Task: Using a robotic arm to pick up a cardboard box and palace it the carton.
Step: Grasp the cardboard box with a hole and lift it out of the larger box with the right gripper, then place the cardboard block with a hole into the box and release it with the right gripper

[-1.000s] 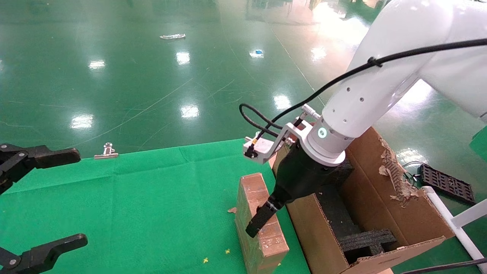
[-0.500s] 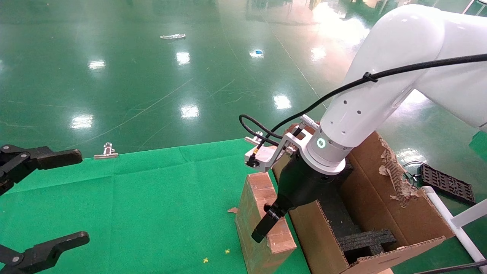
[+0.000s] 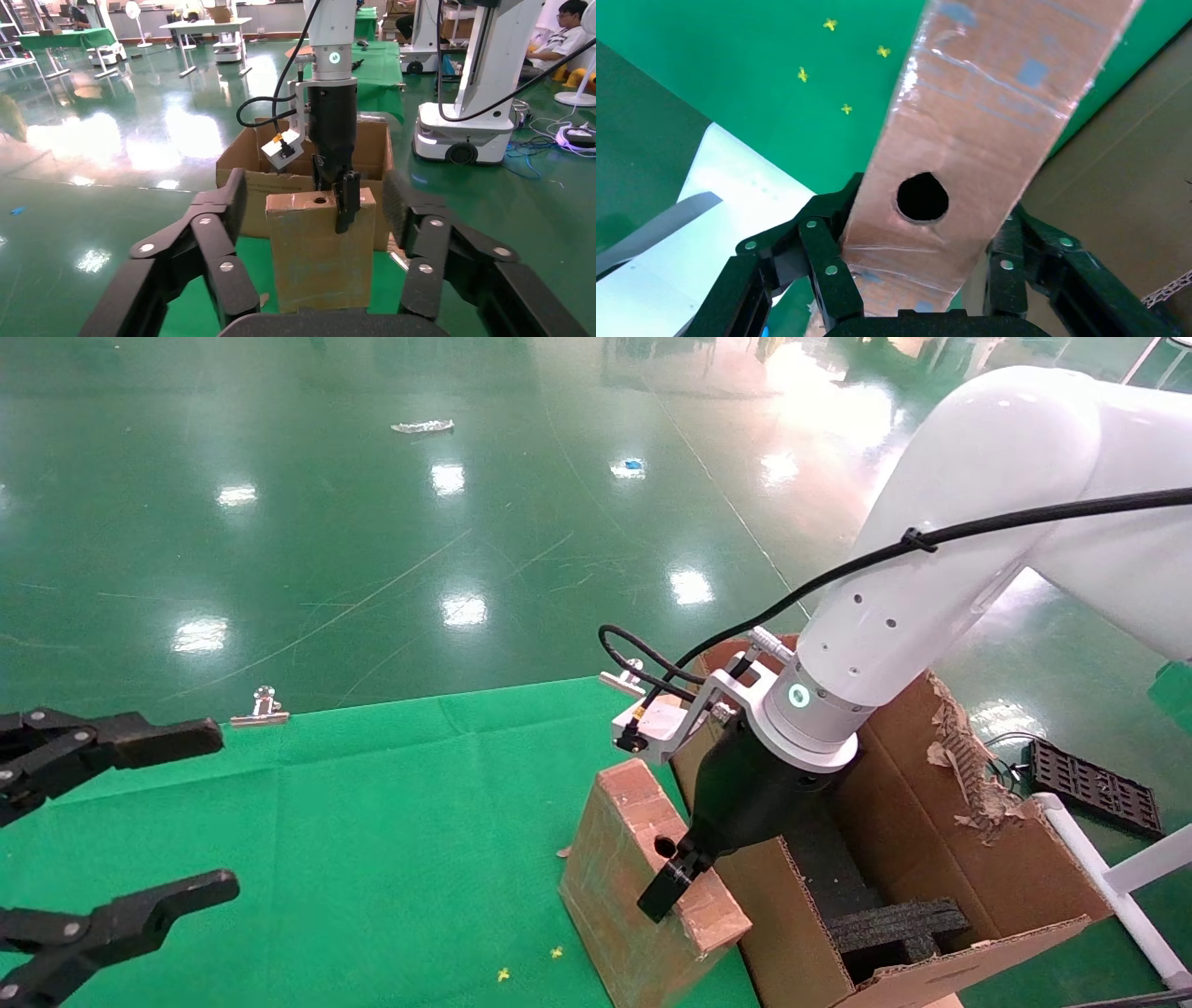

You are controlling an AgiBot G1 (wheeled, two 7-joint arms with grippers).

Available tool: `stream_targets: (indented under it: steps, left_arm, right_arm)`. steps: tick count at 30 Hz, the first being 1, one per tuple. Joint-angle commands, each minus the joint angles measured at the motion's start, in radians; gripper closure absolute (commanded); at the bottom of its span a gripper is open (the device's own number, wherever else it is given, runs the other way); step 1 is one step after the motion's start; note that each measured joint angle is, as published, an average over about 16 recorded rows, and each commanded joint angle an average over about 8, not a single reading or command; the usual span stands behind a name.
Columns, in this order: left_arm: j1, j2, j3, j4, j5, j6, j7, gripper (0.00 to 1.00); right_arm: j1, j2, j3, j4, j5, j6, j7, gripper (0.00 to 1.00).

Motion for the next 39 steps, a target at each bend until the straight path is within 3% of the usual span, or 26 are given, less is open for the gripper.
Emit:
stream_targets:
  steps: [1, 9, 16, 21, 28, 29, 37, 39]
  left_arm:
    - [0.000, 0.000, 0.000, 0.000, 0.000, 0.000, 0.000, 1.00]
    - [0.000, 0.000, 0.001, 0.000, 0.000, 0.000, 0.000, 1.00]
    - [0.000, 0.000, 0.001, 0.000, -0.001, 0.000, 0.001, 1.00]
    - [0.000, -0.001, 0.001, 0.000, -0.001, -0.001, 0.001, 1.00]
    - [0.000, -0.001, 0.002, 0.000, -0.001, -0.001, 0.001, 1.00]
    - [0.000, -0.001, 0.002, 0.000, -0.001, -0.001, 0.001, 0.97]
    - [-0.001, -0.001, 0.002, 0.000, -0.002, -0.001, 0.001, 0.00]
    - [-0.001, -0.001, 0.003, 0.000, -0.002, -0.001, 0.001, 0.00]
  right_arm:
    - [-0.001, 0.002, 0.000, 0.002, -0.002, 0.002, -0.001, 1.00]
    - [0.035, 0.153, 0.102, 0.034, 0.074, 0.125, -0.135, 1.00]
    - [0.121, 0.285, 0.204, -0.043, 0.090, 0.221, -0.312, 1.00]
    - [0.173, 0.328, 0.217, -0.145, 0.028, 0.235, -0.378, 1.00]
    - [0.207, 0.364, 0.183, -0.274, -0.084, 0.192, -0.405, 1.00]
    - [0.208, 0.368, 0.177, -0.288, -0.096, 0.183, -0.406, 1.00]
    - [0.182, 0.382, 0.133, -0.370, -0.147, 0.127, -0.398, 1.00]
    - [0.169, 0.382, 0.124, -0.392, -0.152, 0.121, -0.394, 1.00]
